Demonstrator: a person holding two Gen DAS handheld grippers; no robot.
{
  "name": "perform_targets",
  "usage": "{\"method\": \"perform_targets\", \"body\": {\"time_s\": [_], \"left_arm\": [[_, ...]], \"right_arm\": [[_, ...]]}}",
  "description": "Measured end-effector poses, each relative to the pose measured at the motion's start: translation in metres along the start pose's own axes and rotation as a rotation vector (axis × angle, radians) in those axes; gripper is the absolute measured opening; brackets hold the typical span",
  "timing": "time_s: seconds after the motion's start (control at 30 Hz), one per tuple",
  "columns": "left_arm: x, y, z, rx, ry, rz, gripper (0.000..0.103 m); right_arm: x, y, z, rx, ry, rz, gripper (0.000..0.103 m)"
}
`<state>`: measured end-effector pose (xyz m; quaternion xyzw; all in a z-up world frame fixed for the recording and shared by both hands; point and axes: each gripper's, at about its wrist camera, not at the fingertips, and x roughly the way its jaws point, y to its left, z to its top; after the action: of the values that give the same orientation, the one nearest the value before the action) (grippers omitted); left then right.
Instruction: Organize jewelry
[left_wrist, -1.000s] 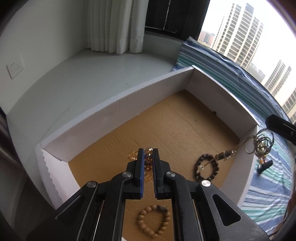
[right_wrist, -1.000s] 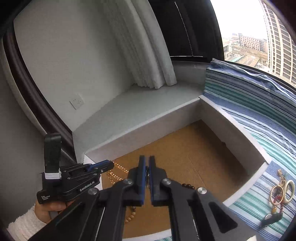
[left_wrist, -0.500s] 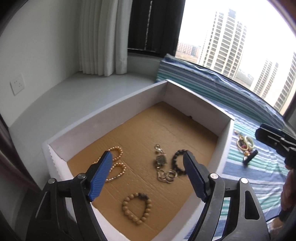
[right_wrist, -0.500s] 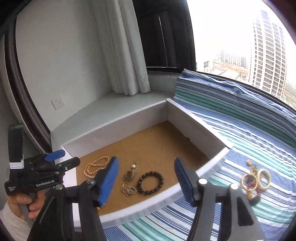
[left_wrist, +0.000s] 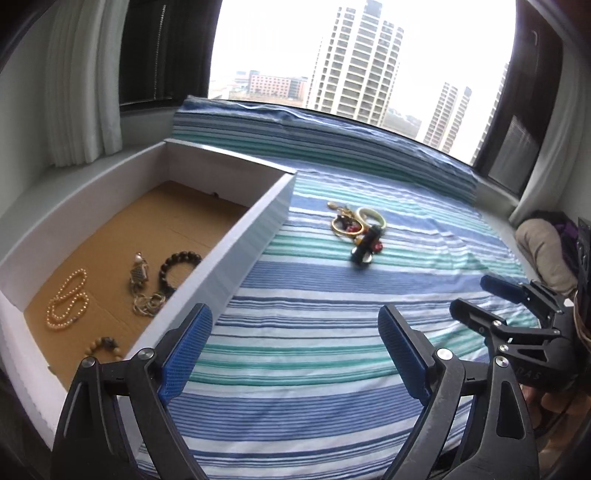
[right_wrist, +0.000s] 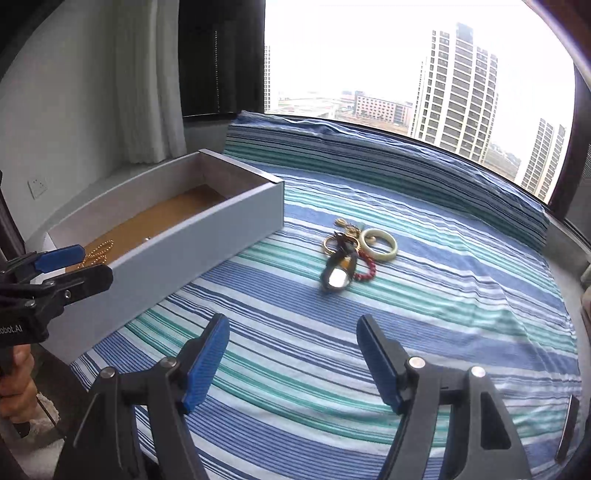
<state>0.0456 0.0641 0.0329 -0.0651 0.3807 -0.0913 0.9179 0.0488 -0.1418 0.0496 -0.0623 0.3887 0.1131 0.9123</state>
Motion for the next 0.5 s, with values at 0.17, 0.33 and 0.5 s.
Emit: {"method": "perform_targets", "body": {"time_s": [0.17,0.33,0.5], "left_arm": [[0.010,-0.024,-0.014,0.012,0.056,-0.026,0.092],[0.011,-0.043,-0.022,0.053,0.069,-0.016,0.095],[0.012,-0.052,-0.026,0.055,0.082,-0.020,0.095]], "right_arm": [[-0.010,-0.035,-0.040,0.081,0.025,-0.083,0.079],[-0.010,-0.056,-0.074,0.159,0.075,-0.118,0.080],[-0.013,-0.061,-0.099,0.187,0.104,-0.133,0.080]]}}
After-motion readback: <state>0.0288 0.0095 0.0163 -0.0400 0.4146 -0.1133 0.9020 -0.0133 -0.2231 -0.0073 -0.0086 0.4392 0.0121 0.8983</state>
